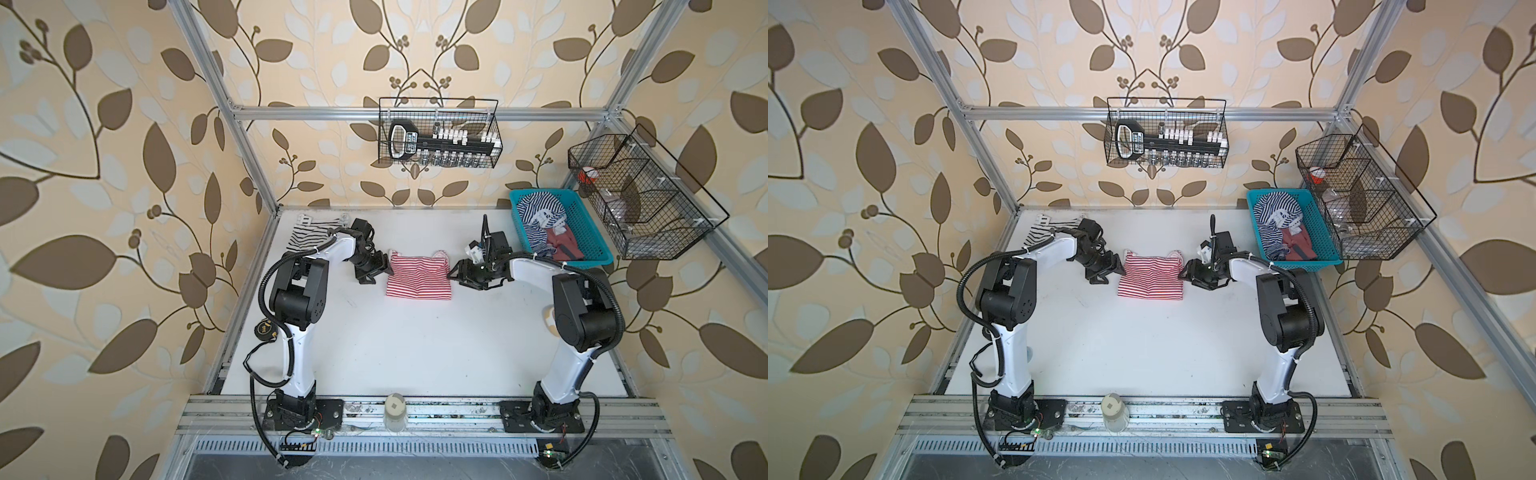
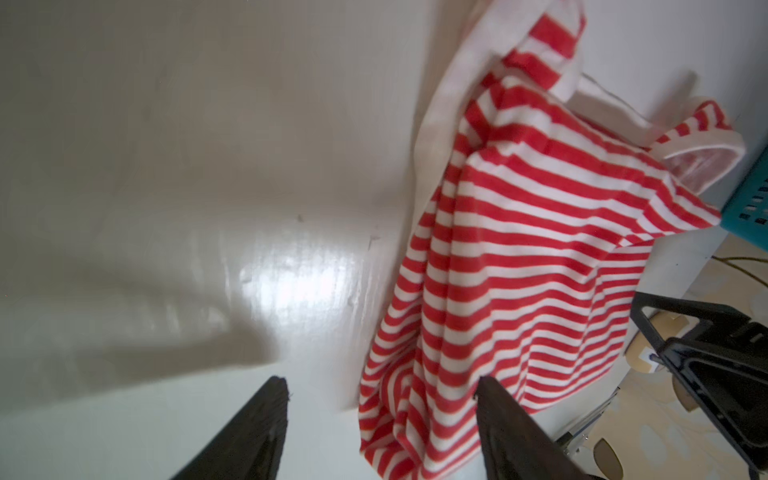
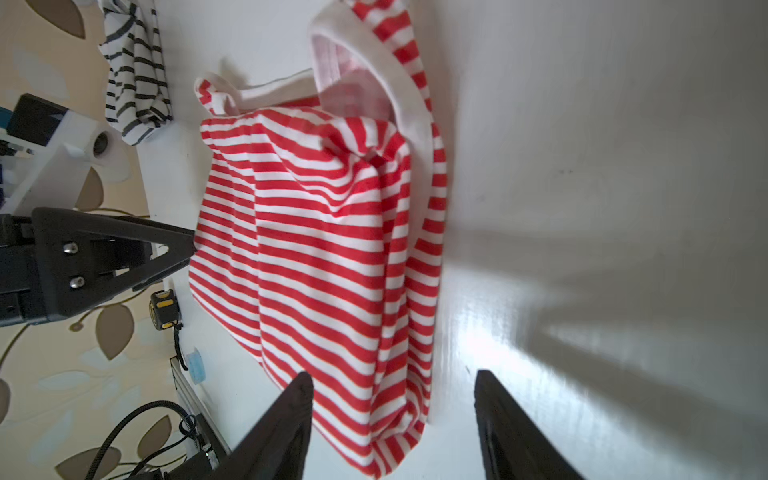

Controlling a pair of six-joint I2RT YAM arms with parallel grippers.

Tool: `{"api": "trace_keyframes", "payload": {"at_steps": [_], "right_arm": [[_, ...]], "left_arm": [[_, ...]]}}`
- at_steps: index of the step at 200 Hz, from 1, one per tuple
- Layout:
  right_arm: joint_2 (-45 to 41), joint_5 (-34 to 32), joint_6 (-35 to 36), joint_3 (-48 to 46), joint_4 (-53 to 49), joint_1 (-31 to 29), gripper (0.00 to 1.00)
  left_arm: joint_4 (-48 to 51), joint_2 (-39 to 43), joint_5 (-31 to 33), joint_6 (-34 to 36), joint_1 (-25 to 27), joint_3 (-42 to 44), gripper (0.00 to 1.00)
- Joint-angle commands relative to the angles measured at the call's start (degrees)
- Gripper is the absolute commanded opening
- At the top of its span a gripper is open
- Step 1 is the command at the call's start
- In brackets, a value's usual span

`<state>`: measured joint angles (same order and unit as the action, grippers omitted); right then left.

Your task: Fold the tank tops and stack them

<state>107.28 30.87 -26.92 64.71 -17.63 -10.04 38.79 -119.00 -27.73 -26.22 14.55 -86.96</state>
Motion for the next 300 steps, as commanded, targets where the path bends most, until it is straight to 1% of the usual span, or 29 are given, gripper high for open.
{"api": "trace_keyframes", "payload": {"at_steps": [1, 25, 53, 91, 125, 151, 193, 222, 230, 237, 239, 258, 274, 286, 300], "right_arm": [[2.79, -0.38, 1.21, -1.25, 0.08, -0.07, 0.64], [5.0, 0.84, -0.02, -1.97, 2.22, -0.15, 0.64], [7.65, 2.52, -1.94, -2.86, 5.02, -0.78, 0.6], [10.7, 3.92, -3.55, -2.57, 7.44, -2.57, 0.56], [12.71, 4.8, -4.7, -1.91, 9.0, -3.73, 0.56], [13.53, 5.49, -5.28, -1.69, 10.17, -4.02, 0.56], [15.09, 6.82, -6.04, -0.69, 11.59, -4.34, 0.56], [15.94, 7.71, -6.31, -0.24, 12.25, -4.8, 0.56], [15.7, 7.72, -6.23, -0.45, 12.22, -4.81, 0.56], [15.17, 7.47, -6.16, -0.84, 12.31, -4.68, 0.56], [15.02, 7.3, -6.2, -1.06, 12.34, -4.65, 0.56], [10.88, 5.15, -6.39, -4.19, 12.44, -3.33, 0.59], [5.56, 1.27, -6.12, -7.4, 10.97, -1.65, 0.61], [0.92, -1.11, -5.7, -9.75, 9.59, -0.5, 0.62], [-4.32, -3.04, -5.82, -12.35, 8.4, 0.43, 0.62]], "left_arm": [[-2.37, -0.87, -1.99, -0.98, 0.19, 0.38, 0.74], [-4.01, -2.9, -2.88, -2.24, 1.06, 1.3, 0.76], [-5.3, -5.59, -3.65, -3.17, 2.7, 1.45, 0.77], [-4.46, -11.24, -1.93, -3.7, 4.09, 1.75, 0.75], [-5.05, -12.7, 0.48, -4.93, 4.48, 3.73, 0.71], [-3.17, -13.88, 2.73, -5.08, 5.26, 2.76, 0.64], [-0.48, -16.63, 5.0, -4.9, 7.37, 0.13, 0.47], [0.39, -17.79, 6.2, -5.16, 7.6, -0.4, 0.25], [0.78, -17.99, 6.43, -5.16, 7.6, -0.69, 0.15], [1.17, -17.85, 6.94, -5.28, 7.59, -0.88, 0.02], [1.26, -17.8, 7.04, -5.34, 7.6, -0.92, 0.0], [3.44, -15.54, 9.91, -5.43, 7.6, -2.22, 0.0], [5.25, -12.37, 13.22, -4.93, 7.52, -4.16, 0.0], [8.38, -11.25, 15.38, -3.99, 7.51, -7.75, 0.0], [12.73, -11.53, 17.78, -2.59, 7.51, -13.86, 0.0]]}}
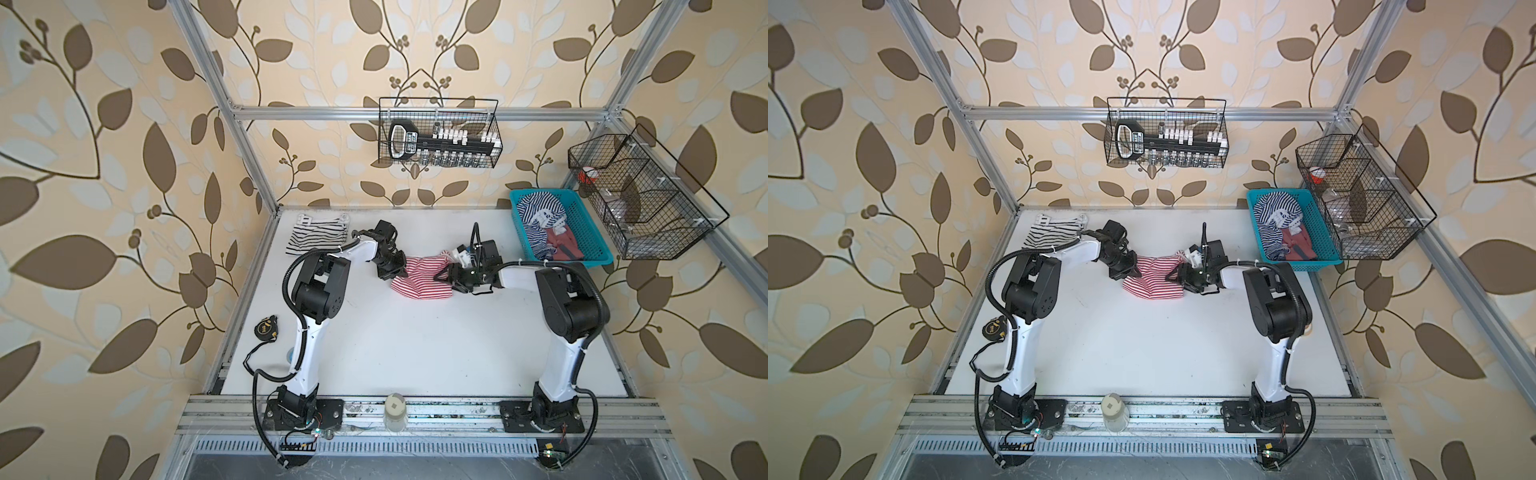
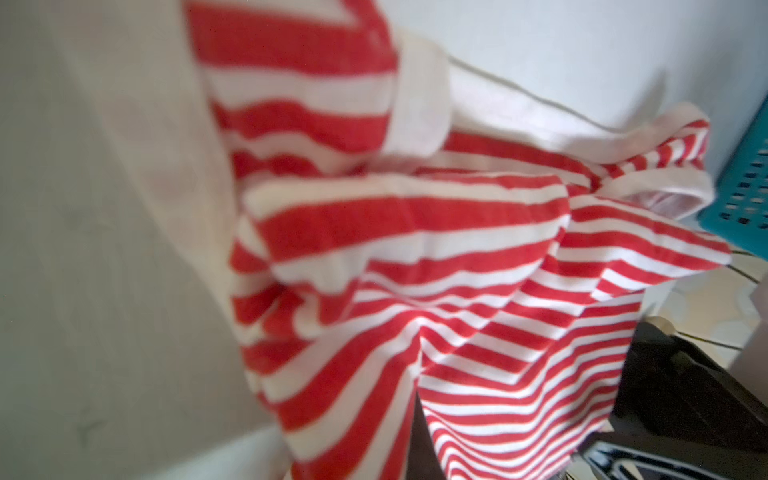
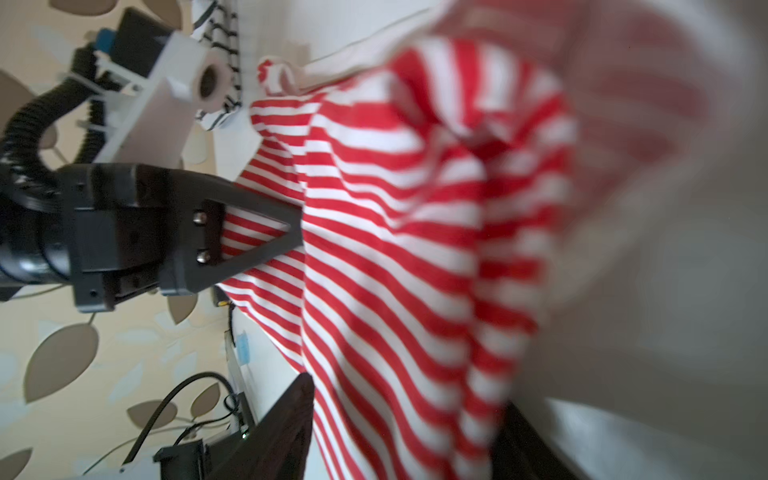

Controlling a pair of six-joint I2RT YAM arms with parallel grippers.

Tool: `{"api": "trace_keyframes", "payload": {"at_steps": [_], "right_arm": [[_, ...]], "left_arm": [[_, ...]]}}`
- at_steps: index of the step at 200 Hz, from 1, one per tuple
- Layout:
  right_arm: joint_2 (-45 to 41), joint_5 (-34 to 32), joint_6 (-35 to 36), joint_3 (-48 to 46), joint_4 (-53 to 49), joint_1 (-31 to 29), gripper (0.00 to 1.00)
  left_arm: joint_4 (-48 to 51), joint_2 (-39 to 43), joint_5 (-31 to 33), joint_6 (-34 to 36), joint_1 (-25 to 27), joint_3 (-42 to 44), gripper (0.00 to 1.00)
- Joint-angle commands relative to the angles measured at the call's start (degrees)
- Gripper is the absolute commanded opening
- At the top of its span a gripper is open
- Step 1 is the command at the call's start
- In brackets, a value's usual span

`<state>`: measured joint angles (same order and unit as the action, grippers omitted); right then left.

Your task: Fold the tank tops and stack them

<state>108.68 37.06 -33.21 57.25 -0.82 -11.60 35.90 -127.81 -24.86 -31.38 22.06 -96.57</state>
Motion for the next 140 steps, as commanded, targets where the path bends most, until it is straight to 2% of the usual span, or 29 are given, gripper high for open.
{"api": "trace_keyframes", "payload": {"at_steps": [1, 42, 81, 140], "right_arm": [[-6.09, -9.3, 0.45, -5.06, -8.5, 2.09, 0.62], [-18.73, -13.49, -0.45, -9.4, -12.12, 2.54, 0.63], [-23.17, -14.15, -0.67, -10.97, -13.37, 2.67, 0.63], [-24.05, -14.17, -1.15, -13.45, -12.33, 2.66, 0.62]], "left_arm": [[15.87, -2.76, 15.05, 2.69, 0.0, -4.64, 0.0], [25.62, -5.82, 20.8, 6.9, 0.0, -23.06, 0.0], [32.96, -9.92, 26.94, 12.32, -0.43, -39.52, 0.0], [29.06, -6.1, 28.24, 18.9, -4.82, -44.32, 0.0]]}}
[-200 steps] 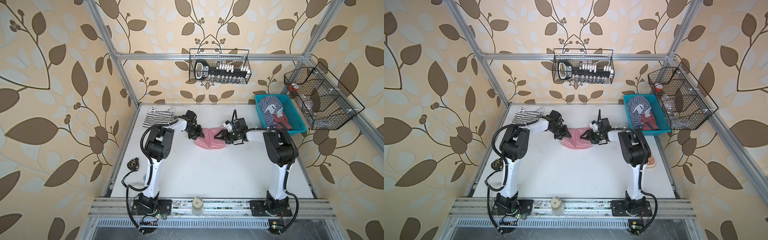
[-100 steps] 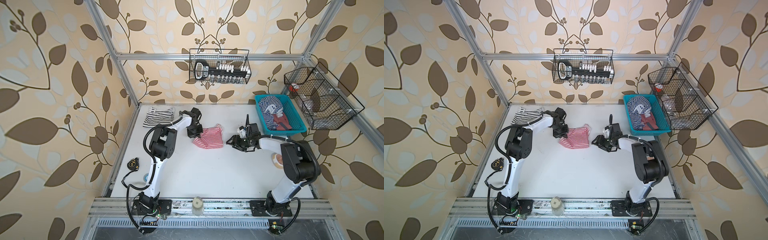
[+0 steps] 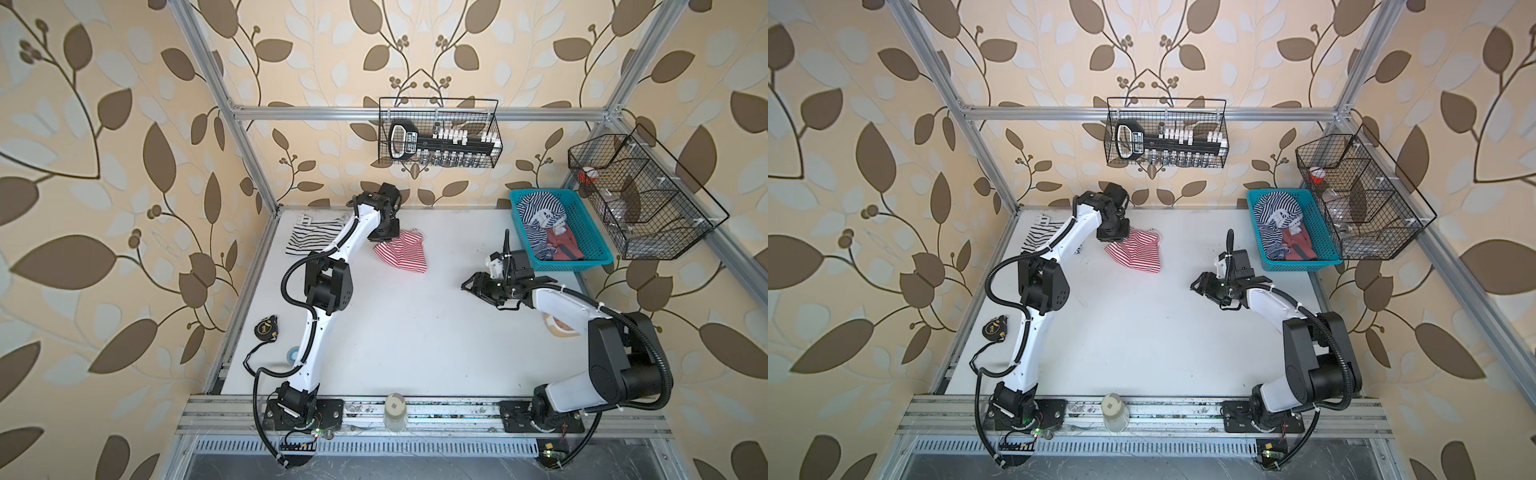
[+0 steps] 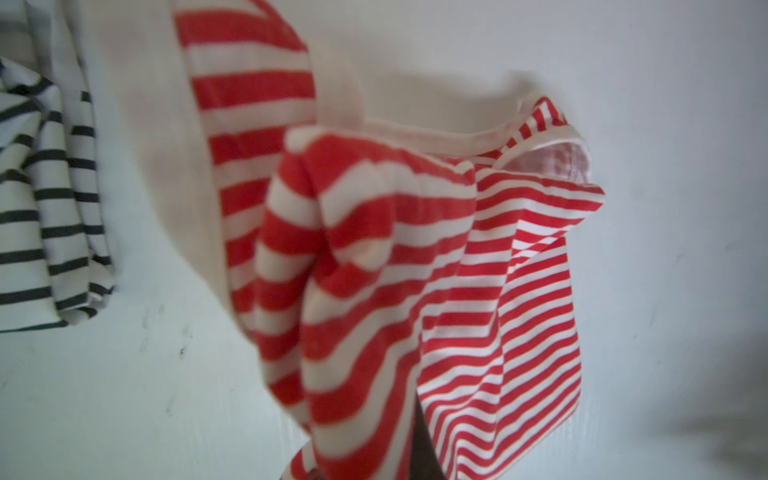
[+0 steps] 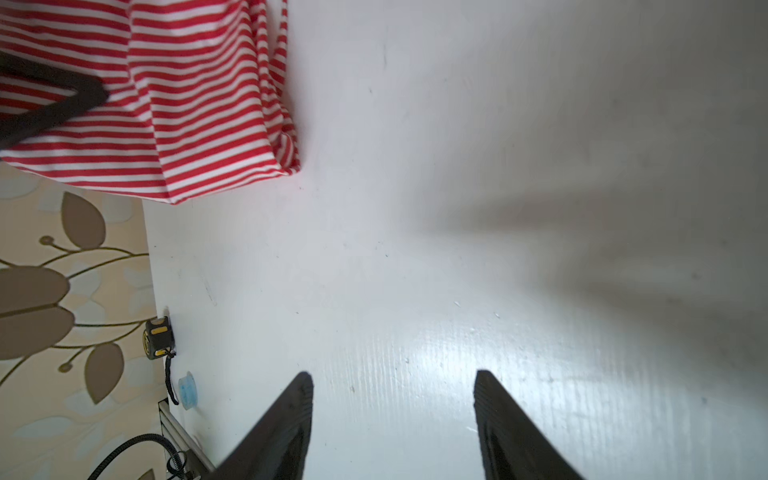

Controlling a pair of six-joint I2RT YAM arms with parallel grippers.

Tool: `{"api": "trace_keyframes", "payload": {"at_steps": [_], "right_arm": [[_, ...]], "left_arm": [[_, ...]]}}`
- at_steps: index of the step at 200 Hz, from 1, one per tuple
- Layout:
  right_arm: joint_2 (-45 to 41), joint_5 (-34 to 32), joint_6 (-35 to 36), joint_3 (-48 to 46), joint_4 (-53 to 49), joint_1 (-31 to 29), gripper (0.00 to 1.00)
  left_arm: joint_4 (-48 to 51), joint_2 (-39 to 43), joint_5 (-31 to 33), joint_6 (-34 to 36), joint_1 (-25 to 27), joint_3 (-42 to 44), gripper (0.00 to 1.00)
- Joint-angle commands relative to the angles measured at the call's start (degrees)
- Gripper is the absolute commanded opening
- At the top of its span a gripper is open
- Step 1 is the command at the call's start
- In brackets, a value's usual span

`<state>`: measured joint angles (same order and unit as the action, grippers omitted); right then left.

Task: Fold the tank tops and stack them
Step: 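Carry the bundle with the left gripper onto the black-and-white striped top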

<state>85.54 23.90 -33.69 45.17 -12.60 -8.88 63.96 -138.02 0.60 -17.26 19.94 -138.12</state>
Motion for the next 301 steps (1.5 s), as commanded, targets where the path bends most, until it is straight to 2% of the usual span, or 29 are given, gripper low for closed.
{"api": "trace_keyframes", "payload": {"at_steps": [1, 28, 54, 120, 215, 301], "right_arm": [[-0.95, -0.99, -0.72, -1.42, -0.52, -0.06, 0.62], [-0.08, -0.45, -1.18, -1.67, 0.54, -0.01, 0.62], [1.14, -0.08, -1.33, -1.34, 1.21, -0.24, 0.62], [4.61, 0.28, -1.57, -0.58, 2.66, -1.13, 0.61], [9.64, 0.88, -1.64, 1.48, 4.06, -2.9, 0.61], [11.49, 1.41, -1.53, 1.66, 4.69, -3.06, 0.61]], "left_arm": [[1.04, 4.13, 2.8, 4.96, -2.79, -2.85, 0.0], [1.6, 5.06, 3.29, 9.11, -5.38, -6.27, 0.0], [0.46, 6.86, 1.97, 12.75, -7.81, -6.19, 0.0], [-2.4, 10.34, -0.45, 19.42, -12.18, -0.73, 0.0], [-4.9, 14.59, -0.98, 20.51, -17.95, 2.8, 0.0], [-6.3, 16.2, -1.81, 20.46, -20.01, 4.28, 0.0]]}}
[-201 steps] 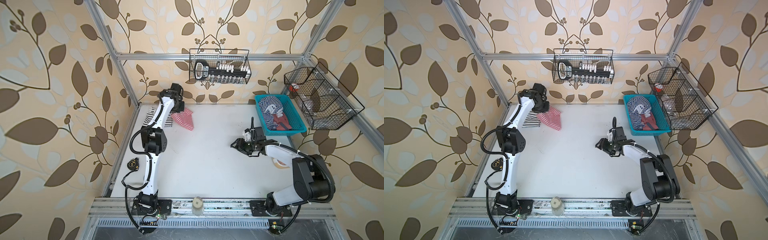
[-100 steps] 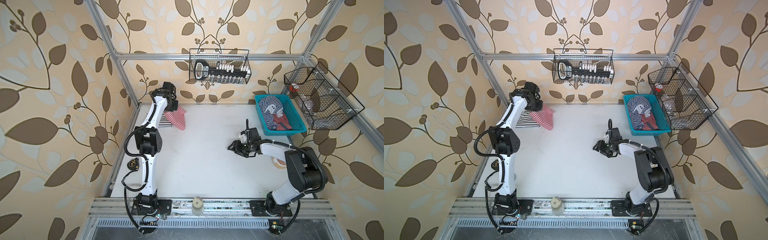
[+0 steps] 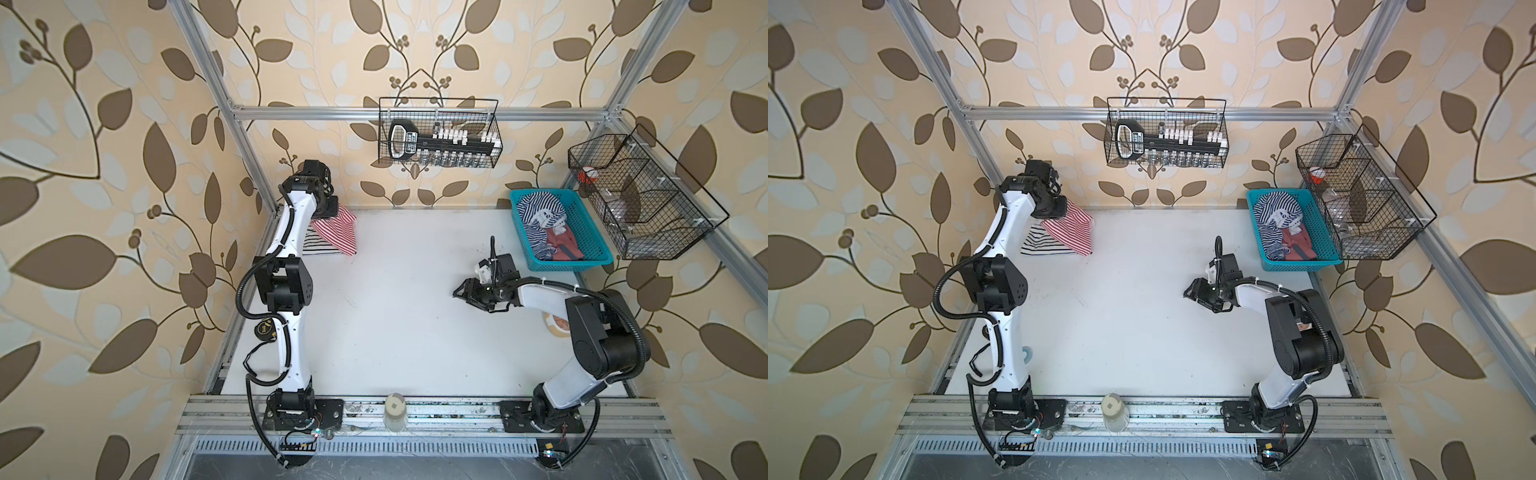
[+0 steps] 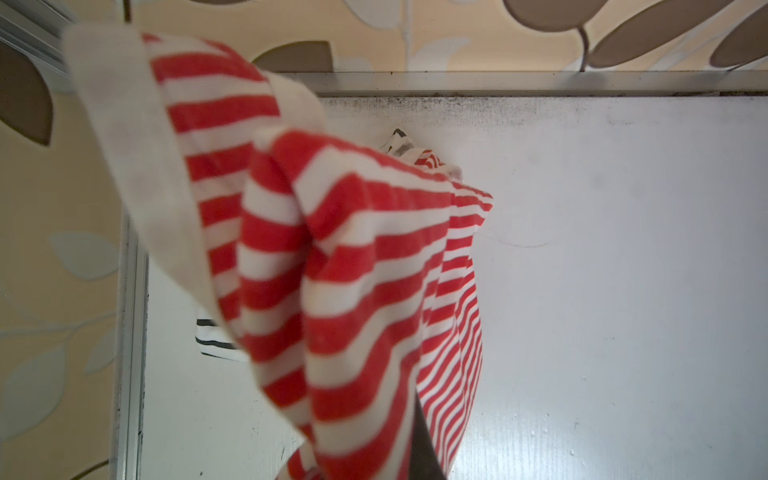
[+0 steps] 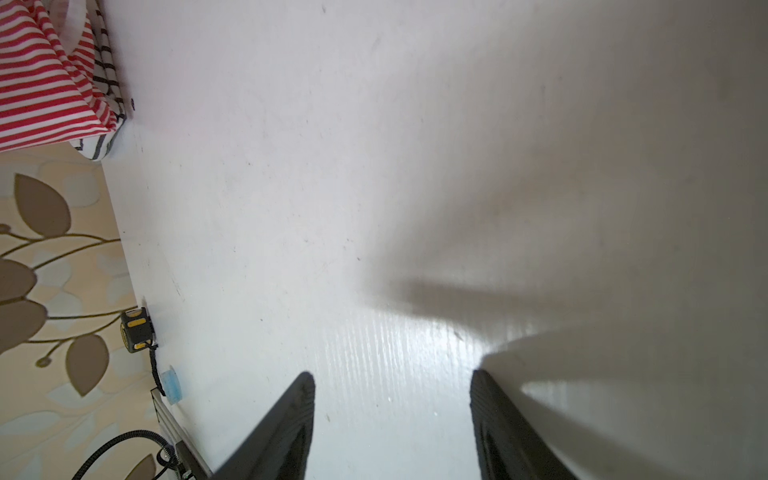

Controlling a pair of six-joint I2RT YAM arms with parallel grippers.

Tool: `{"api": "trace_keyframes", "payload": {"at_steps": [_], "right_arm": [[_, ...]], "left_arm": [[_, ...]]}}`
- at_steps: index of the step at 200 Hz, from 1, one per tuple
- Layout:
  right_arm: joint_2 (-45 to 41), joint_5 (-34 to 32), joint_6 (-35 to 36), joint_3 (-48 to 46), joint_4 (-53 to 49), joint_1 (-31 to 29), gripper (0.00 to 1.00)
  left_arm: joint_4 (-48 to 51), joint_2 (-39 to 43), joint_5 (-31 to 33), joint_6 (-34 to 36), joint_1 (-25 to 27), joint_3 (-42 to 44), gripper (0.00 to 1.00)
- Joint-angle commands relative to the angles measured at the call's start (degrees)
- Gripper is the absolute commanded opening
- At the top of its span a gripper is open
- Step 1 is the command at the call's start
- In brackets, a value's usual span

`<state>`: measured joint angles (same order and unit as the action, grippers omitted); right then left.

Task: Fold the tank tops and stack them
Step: 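Carry the bundle with the left gripper onto the black-and-white striped top, then lower the bundle onto the black-and-white top and open the left gripper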

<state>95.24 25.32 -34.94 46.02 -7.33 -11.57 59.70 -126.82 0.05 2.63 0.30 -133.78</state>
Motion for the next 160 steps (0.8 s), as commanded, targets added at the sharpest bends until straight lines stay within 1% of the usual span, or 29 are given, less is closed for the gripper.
{"api": "trace_keyframes", "payload": {"at_steps": [1, 28, 63, 87, 105, 160], "right_arm": [[1.83, -0.01, -0.3, 0.82, -0.58, -0.38, 0.61], [2.31, 0.04, -0.13, 0.89, -0.65, -0.38, 0.61], [3.1, 0.08, -0.13, 1.34, -0.73, -0.52, 0.61], [3.87, -0.03, -0.04, 1.89, -0.93, -1.01, 0.61], [4.54, -0.14, -0.14, 2.29, -1.0, -1.51, 0.61], [6.77, -0.62, -0.09, 4.45, -2.02, -3.16, 0.61]], "left_arm": [[-2.04, 5.01, -1.23, 0.6, -0.42, -0.08, 0.0], [-2.74, 4.97, -1.76, 1.21, -1.19, -0.09, 0.0], [-4.09, 3.69, -4.15, 1.15, -3.61, 0.68, 0.0], [-4.51, 2.67, -4.53, 1.45, -4.88, 1.21, 0.0], [-5.5, 2.13, -4.54, 1.8, -5.92, 2.5, 0.0], [-9.92, -1.02, -8.09, 2.92, -8.88, 6.11, 0.0]]}}
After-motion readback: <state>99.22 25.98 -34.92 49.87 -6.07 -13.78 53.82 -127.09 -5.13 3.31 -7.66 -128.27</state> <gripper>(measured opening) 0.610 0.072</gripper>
